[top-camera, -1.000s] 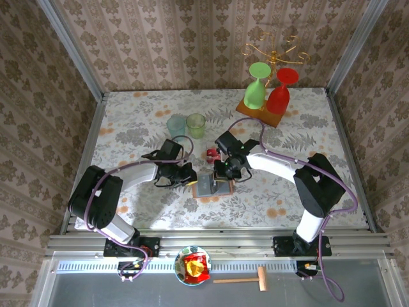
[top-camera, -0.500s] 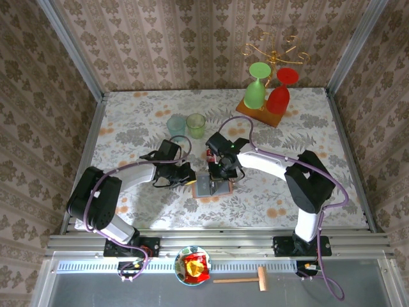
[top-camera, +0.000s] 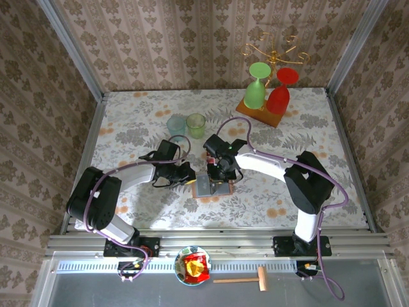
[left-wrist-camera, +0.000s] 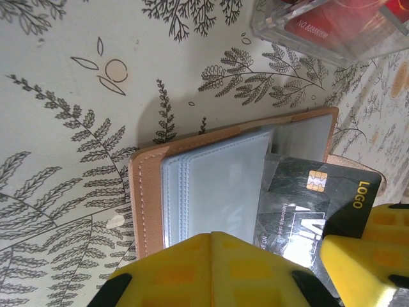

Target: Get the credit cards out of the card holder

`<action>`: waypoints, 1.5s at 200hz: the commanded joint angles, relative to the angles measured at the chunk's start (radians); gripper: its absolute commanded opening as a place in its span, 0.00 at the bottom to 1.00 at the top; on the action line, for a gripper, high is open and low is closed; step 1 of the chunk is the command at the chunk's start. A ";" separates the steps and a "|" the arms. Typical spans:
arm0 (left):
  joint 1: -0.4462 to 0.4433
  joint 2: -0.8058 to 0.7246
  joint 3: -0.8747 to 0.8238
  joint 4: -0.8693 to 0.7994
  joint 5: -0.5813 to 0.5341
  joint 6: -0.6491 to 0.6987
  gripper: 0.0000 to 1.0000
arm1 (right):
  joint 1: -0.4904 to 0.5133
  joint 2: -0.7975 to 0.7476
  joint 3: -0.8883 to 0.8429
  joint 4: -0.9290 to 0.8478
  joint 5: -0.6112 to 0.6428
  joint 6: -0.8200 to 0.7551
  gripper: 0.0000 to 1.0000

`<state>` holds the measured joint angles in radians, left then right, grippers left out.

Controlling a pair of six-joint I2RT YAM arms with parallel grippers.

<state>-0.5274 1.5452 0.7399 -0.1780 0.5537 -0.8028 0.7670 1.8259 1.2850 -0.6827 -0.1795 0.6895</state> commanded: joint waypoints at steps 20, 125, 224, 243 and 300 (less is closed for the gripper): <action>0.010 -0.016 -0.008 -0.016 0.016 0.027 0.08 | 0.017 -0.037 -0.004 -0.027 0.009 0.048 0.14; 0.018 -0.047 0.001 -0.003 0.019 0.038 0.08 | 0.003 -0.075 0.050 -0.093 0.054 -0.101 0.03; 0.059 -0.115 0.004 -0.049 -0.005 0.060 0.09 | -0.016 -0.017 0.212 -0.344 0.010 -1.157 0.00; 0.064 -0.128 0.009 -0.078 -0.011 0.069 0.09 | -0.036 0.014 0.271 -0.398 0.059 -1.278 0.00; 0.102 -0.185 -0.008 -0.110 -0.024 0.080 0.09 | -0.147 0.150 0.556 -0.599 0.060 -1.417 0.00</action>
<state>-0.4511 1.3968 0.7334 -0.2527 0.5446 -0.7540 0.6548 1.9350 1.7458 -1.1500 -0.1364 -0.5983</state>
